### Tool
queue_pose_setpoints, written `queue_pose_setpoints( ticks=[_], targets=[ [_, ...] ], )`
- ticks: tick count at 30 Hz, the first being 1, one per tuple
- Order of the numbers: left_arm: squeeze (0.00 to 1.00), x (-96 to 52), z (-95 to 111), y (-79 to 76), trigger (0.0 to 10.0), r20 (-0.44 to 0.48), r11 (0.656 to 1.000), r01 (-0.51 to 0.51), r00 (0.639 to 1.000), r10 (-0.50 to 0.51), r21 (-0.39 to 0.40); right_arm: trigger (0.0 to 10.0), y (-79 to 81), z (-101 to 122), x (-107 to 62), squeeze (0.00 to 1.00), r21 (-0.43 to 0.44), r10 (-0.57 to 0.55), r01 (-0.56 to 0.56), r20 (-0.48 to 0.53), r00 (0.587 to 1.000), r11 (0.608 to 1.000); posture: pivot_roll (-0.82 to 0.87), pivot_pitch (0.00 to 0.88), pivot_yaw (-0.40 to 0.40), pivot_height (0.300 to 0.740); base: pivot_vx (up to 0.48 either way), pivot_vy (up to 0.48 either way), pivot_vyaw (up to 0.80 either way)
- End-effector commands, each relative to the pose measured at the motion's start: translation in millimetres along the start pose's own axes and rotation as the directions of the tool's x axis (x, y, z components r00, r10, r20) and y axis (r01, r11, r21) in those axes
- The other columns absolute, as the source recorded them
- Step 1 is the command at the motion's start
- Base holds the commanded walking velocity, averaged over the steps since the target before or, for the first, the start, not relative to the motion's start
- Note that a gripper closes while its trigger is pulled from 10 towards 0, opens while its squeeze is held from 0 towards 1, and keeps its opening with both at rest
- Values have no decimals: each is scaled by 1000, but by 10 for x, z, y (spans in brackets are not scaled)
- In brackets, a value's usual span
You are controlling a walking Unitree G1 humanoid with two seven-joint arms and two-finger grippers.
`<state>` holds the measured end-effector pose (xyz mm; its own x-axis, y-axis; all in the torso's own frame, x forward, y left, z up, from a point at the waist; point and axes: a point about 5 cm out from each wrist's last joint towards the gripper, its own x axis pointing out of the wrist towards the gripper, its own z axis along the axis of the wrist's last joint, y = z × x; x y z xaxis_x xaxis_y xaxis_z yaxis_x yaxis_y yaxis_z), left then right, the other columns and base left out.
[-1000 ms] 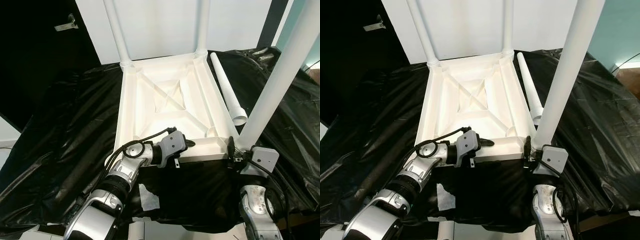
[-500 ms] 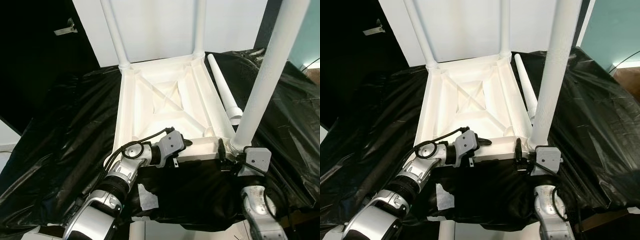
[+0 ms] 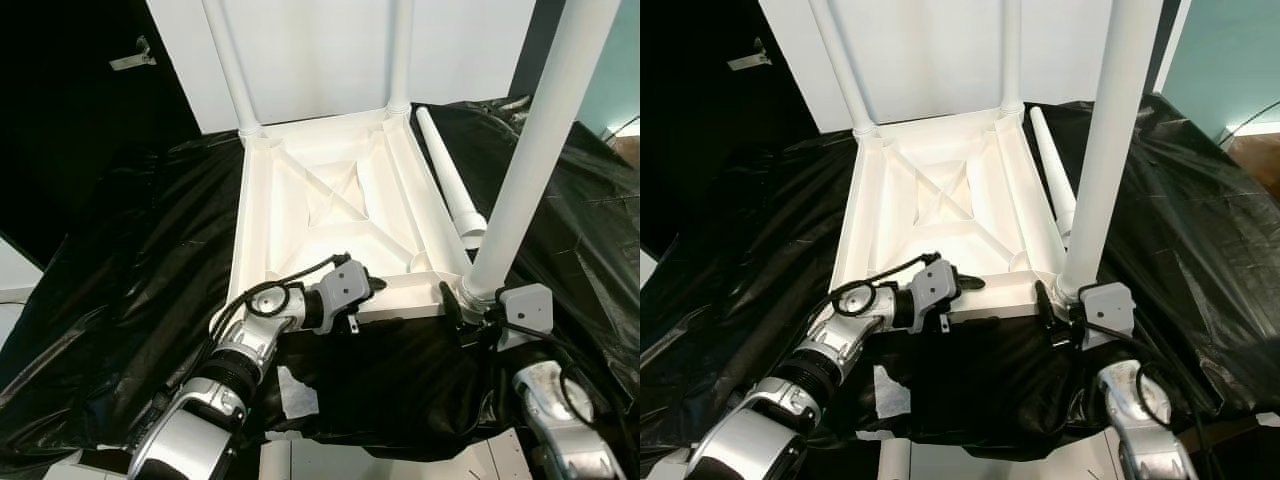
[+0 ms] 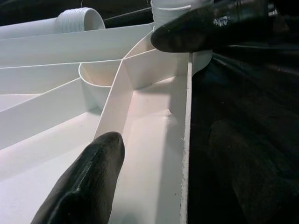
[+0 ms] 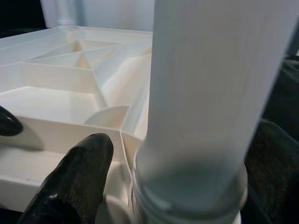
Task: Building children table
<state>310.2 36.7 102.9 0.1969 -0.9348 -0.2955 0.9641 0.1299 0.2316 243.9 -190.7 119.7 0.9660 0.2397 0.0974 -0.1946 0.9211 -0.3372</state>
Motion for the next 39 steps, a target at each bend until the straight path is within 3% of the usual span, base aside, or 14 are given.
queue_pose_setpoints(
  ticks=[1,3,4,8,15,20,23,25,31,32,33,34,35,39],
  targets=[
    [0,7,-372,-238,10000,-133,991,58,988,-73,-119,10000,55,-14,24,0,15,70,-70,-16,997,997,-211,59,86,740,0,0,0],
    [0,9,-369,-232,10000,-133,992,57,988,-72,-117,10000,54,-31,43,0,25,117,-116,-35,993,993,-208,57,86,740,0,0,0],
    [0,8,-368,-229,10000,-133,992,56,988,-71,-116,0,56,-40,48,0,33,135,-133,-43,990,991,-208,57,86,740,0,0,0],
    [0,-3,-367,-215,10000,-135,992,50,989,-65,-113,0,96,-96,46,0,82,193,-186,-84,978,979,-195,51,82,740,0,0,0],
    [0,-34,-389,-212,10000,-140,992,42,988,-58,-116,0,173,-157,21,0,146,181,-164,-113,977,976,-191,50,81,740,0,0,0],
    [0,-29,-392,-218,10000,-140,992,44,988,-60,-116,0,229,-145,0,0,164,-20,38,-110,994,986,-193,47,81,740,0,0,0],
    [0,-5,-375,-215,10000,-137,992,48,988,-64,-113,0,398,-100,-87,0,195,-219,236,-101,970,952,-187,45,85,740,0,0,0],
    [0,3,-366,-210,10000,-136,993,51,989,-66,-111,0,474,-70,-51,0,212,-275,293,-108,955,933,-185,42,85,740,0,0,0],
    [0,-11,-381,-215,10000,-140,992,51,988,-67,-112,0,404,-82,20,0,184,-353,372,-127,927,910,-178,41,87,740,0,0,0],
    [0,-13,-383,-217,10000,-140,992,51,988,-67,-112,1137,422,-84,25,0,185,-345,365,-131,929,912,-178,41,87,740,0,0,0],
    [0,-17,-387,-217,10000,-141,992,50,988,-66,-113,7412,444,-85,26,0,150,-321,337,-123,939,930,-175,40,86,740,0,0,0],
    [0,-17,-387,-217,10000,-141,992,50,988,-66,-113,7412,444,-85,26,0,150,-321,337,-123,939,930,-175,40,86,740,0,0,0],
    [0,-19,-389,-218,10000,-142,992,49,988,-65,-113,10000,456,-85,24,0,123,-305,318,-116,945,940,-175,40,86,740,0,0,0],
    [0,-22,-392,-214,10000,-142,992,45,988,-62,-115,10000,496,-51,48,0,114,-203,210,-75,976,971,-178,42,82,740,0,0,0]
  ],
)
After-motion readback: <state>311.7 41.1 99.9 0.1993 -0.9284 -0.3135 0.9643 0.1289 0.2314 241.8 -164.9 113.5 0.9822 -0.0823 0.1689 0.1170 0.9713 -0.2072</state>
